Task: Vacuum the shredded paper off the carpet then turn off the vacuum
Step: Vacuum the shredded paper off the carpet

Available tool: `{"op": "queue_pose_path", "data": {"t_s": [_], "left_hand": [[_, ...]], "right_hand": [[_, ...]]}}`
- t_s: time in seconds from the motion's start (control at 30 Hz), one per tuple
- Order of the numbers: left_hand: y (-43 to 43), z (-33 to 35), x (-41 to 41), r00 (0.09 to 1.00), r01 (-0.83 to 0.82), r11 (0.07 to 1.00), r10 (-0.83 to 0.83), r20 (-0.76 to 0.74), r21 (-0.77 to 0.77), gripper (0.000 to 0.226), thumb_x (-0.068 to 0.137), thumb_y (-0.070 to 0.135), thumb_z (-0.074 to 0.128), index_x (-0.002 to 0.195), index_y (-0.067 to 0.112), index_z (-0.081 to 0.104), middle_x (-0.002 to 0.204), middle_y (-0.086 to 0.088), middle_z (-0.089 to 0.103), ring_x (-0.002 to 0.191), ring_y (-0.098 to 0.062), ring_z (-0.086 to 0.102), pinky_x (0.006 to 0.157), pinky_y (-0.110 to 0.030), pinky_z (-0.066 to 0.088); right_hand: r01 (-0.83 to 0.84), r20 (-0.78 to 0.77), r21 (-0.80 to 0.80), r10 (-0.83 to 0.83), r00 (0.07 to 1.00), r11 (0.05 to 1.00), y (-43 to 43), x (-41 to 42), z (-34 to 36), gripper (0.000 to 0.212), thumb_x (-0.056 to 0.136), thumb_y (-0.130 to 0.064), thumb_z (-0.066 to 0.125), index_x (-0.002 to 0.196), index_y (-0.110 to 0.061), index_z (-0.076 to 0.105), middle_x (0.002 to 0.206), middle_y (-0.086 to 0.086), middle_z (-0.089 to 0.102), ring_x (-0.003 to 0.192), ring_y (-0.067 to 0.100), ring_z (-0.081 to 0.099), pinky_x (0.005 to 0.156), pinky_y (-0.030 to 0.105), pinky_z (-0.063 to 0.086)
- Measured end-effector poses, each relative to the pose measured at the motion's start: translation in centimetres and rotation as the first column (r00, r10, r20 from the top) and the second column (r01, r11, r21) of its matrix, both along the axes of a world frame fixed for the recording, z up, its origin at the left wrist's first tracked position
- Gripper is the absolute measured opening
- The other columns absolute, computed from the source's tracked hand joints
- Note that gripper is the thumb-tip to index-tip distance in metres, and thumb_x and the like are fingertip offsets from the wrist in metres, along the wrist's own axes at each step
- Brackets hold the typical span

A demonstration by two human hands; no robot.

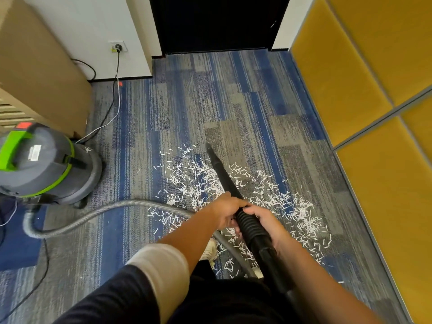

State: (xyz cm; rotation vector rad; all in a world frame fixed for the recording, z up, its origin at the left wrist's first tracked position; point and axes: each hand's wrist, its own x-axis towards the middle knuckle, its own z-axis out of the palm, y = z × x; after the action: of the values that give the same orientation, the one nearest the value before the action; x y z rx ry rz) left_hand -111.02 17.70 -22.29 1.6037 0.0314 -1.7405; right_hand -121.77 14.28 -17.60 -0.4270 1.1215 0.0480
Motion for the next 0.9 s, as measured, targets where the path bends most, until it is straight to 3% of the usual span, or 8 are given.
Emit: {"op": "queue_pose_path", "data": {"t_s": [0.07,0.13,0.3,0.43,0.57,0.77,0.9], "left_hand": [[-0.5,0.1,-0.7,1.0,0.008,1.0,-0.008,-0.004,-0.013,0.05,0.094,0.008,0.054,0.137,0.005,0.03,0.103,-0.012,0.06,0.071,-0.019,0.062,0.061,-0.029,0.051],[-0.9,0.0,-1.0,1.0,-0.004,1.0,0.004,-0.02,-0.024,0.06,0.094,0.007,0.054,0.145,0.007,0.021,0.104,-0.011,0.059,0.071,-0.018,0.061,0.059,-0.028,0.05],[-0.4,-0.2,-0.1,1.0,0.007,1.0,-0.007,0.013,-0.003,0.048,0.094,0.007,0.053,0.137,0.006,0.03,0.094,-0.009,0.06,0.057,-0.015,0.06,0.05,-0.025,0.049],[0.1,-0.6,0.6,0.999,-0.027,1.0,0.026,0.031,0.007,0.055,0.094,0.009,0.056,0.14,0.006,0.026,0.104,-0.013,0.062,0.066,-0.018,0.06,0.057,-0.028,0.047],[-0.3,-1.0,0.2,0.997,-0.07,0.998,0.07,0.019,-0.002,0.061,0.094,0.009,0.054,0.146,0.007,0.022,0.125,-0.016,0.056,0.068,-0.018,0.062,0.058,-0.029,0.053],[-0.9,-1.7,-0.3,0.994,-0.104,0.994,0.104,-0.016,-0.033,0.062,0.095,0.009,0.052,0.149,0.011,0.021,0.128,-0.017,0.054,0.081,-0.022,0.063,0.089,-0.044,0.052],[-0.1,-1.8,0.3,0.993,-0.118,0.993,0.118,-0.004,-0.004,0.066,0.096,0.009,0.051,0.15,0.017,0.016,0.129,-0.016,0.054,0.081,-0.021,0.063,0.079,-0.037,0.054]], "right_hand": [[0.008,-0.015,-0.015,-0.008,1.0,1.0,-0.3,-0.5,0.0,0.014,0.092,-0.009,0.04,0.093,0.002,0.05,0.07,0.02,0.056,0.042,0.022,0.056,0.037,0.024,0.049],[0.005,-0.013,-0.031,-0.006,1.0,1.0,-0.6,-0.7,0.0,0.013,0.092,-0.008,0.04,0.093,0.001,0.05,0.07,0.02,0.056,0.042,0.022,0.056,0.038,0.024,0.049],[-0.008,0.011,-0.021,0.008,1.0,1.0,-0.4,-0.1,-0.1,0.011,0.092,-0.007,0.041,0.092,-0.001,0.05,0.073,0.02,0.055,0.043,0.021,0.056,0.037,0.025,0.049],[-0.046,0.028,-0.068,0.048,0.998,0.997,-0.1,0.6,-0.8,0.017,0.091,-0.005,0.041,0.108,-0.003,0.046,0.074,0.021,0.055,0.044,0.023,0.057,0.038,0.026,0.05],[-0.047,0.016,-0.071,0.048,0.999,0.996,-0.4,0.5,-1.3,0.019,0.09,-0.005,0.042,0.109,-0.005,0.046,0.073,0.02,0.055,0.045,0.024,0.057,0.039,0.027,0.05],[-0.035,0.017,-0.091,0.036,0.999,0.995,-0.7,0.3,-1.0,0.014,0.091,-0.002,0.041,0.1,-0.007,0.05,0.072,0.02,0.054,0.044,0.023,0.056,0.039,0.027,0.05],[-0.063,0.027,-0.094,0.066,0.997,0.994,-0.4,0.8,-1.3,0.016,0.09,-0.002,0.042,0.103,-0.006,0.05,0.073,0.02,0.054,0.045,0.023,0.057,0.039,0.026,0.05]]}}
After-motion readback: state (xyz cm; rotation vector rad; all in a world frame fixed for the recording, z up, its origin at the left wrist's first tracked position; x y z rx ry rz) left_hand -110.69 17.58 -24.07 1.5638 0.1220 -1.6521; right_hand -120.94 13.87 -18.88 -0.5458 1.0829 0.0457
